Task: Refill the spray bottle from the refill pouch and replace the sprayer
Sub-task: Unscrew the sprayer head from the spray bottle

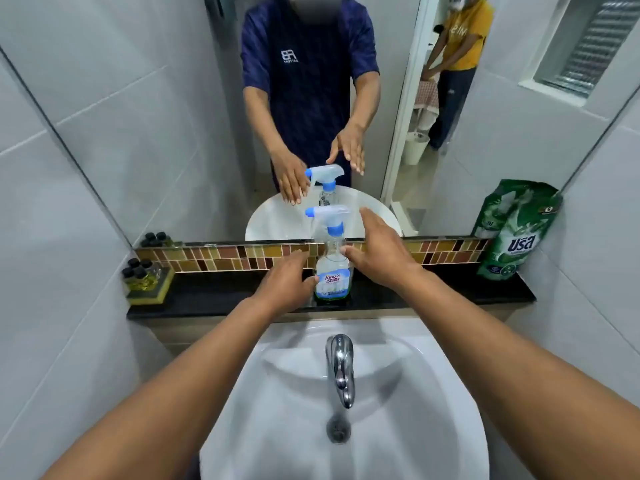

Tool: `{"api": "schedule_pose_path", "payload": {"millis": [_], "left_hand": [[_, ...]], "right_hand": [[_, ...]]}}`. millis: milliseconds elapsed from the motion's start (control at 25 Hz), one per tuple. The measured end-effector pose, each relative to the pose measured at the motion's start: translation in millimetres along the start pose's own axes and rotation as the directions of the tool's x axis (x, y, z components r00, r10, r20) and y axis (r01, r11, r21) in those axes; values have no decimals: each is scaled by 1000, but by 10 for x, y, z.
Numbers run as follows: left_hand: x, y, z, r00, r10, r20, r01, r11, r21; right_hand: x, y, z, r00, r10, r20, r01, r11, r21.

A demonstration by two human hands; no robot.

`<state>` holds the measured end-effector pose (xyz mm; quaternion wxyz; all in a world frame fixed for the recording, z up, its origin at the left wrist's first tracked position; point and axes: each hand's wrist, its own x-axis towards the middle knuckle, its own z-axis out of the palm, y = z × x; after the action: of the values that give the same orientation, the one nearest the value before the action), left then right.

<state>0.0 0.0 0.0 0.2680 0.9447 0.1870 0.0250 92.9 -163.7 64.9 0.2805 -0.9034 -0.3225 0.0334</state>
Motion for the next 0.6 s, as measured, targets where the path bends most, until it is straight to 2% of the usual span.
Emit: {"api": "schedule_pose_path", "payload": {"millis": [160, 280, 360, 480, 600], "left_hand": [[385, -137, 143, 999, -3, 34, 6, 993, -116], [660, -161, 271, 999, -27, 38, 34, 980, -195], [818, -160, 333, 997, -39, 72, 55, 971, -234], [985, -167, 438, 991, -59, 124, 95, 944, -316], [1058, -204, 535, 987, -62, 148, 113, 921, -373]], "right_hand": [[415, -25, 32, 996, 83, -37, -81, 995, 60], [712, 30, 85, 998, 61, 19, -63, 992, 108], [842, 62, 111, 998, 32, 49, -35, 997, 68], [964, 140, 139, 998, -2, 66, 0, 999, 36], [1023, 156, -74, 999, -32, 24, 29, 994, 106]]}}
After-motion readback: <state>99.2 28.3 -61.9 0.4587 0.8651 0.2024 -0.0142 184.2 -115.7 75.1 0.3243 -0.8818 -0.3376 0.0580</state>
